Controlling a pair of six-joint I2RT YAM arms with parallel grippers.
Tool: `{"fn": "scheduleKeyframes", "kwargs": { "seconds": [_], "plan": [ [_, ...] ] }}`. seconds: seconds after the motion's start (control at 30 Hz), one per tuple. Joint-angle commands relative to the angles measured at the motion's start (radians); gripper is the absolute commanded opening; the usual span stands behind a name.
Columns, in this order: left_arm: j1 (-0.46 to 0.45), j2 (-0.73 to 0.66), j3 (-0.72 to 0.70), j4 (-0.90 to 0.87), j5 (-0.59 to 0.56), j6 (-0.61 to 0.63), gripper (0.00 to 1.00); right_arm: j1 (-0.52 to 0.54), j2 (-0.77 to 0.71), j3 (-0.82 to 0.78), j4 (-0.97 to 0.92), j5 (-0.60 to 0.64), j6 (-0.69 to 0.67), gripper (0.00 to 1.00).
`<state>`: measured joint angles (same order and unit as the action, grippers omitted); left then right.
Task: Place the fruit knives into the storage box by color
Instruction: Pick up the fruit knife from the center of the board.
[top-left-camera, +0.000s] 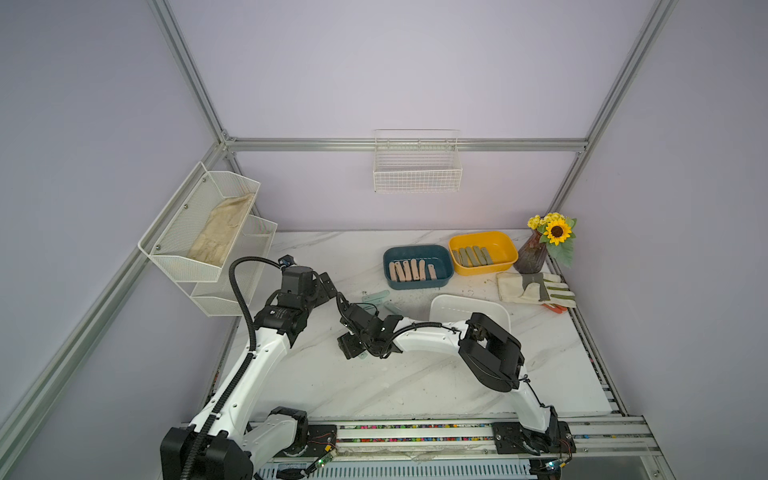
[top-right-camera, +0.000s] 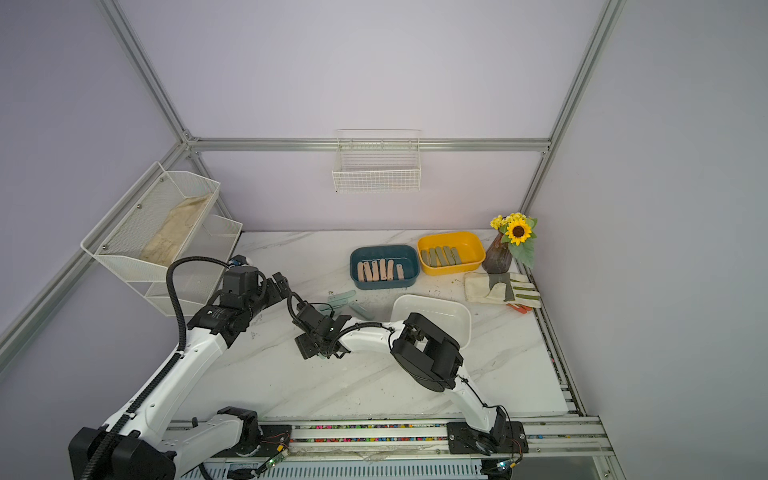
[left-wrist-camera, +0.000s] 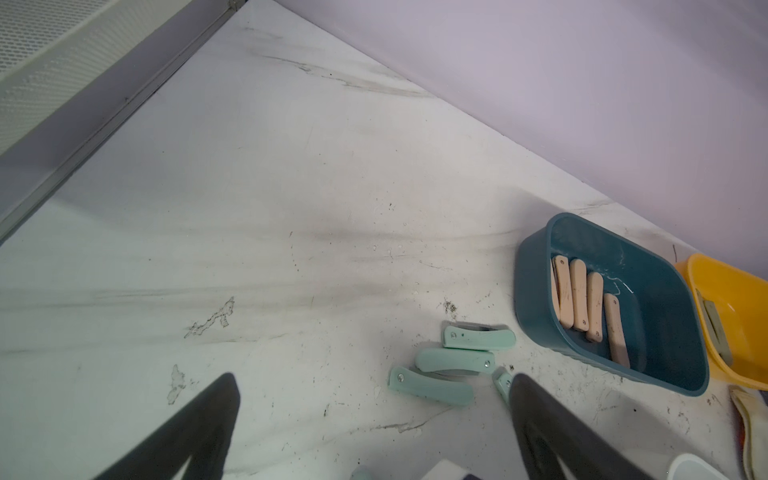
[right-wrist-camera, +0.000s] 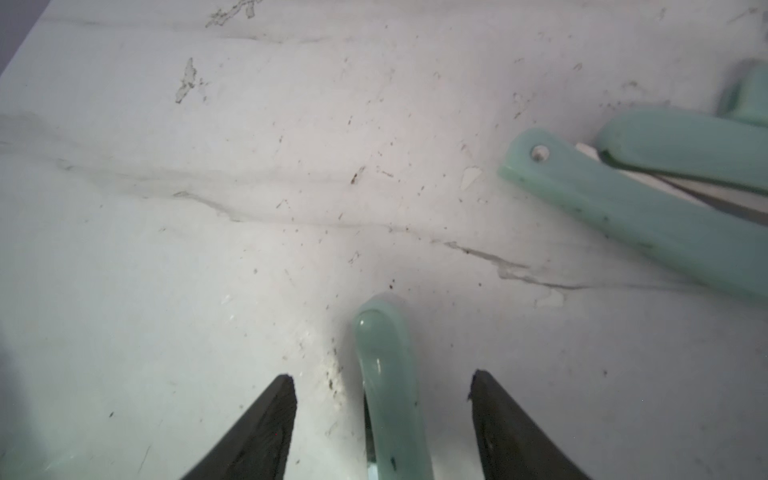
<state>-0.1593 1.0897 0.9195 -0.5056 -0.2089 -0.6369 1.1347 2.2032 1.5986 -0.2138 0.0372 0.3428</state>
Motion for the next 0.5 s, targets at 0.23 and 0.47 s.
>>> {"fn": "scheduleKeyframes", "kwargs": {
  "seconds": [0.23,0.47],
  "plan": [
    [0.009,0.021,0.110,-0.004,0.089,-0.055,1.00,0.028,0.043,0.003,-0.040,0.134,-0.017,0.69],
    [0.010,0.024,0.110,-0.014,0.078,-0.063,1.00,0.039,0.051,-0.023,-0.024,0.170,-0.004,0.66]
  ]
}}
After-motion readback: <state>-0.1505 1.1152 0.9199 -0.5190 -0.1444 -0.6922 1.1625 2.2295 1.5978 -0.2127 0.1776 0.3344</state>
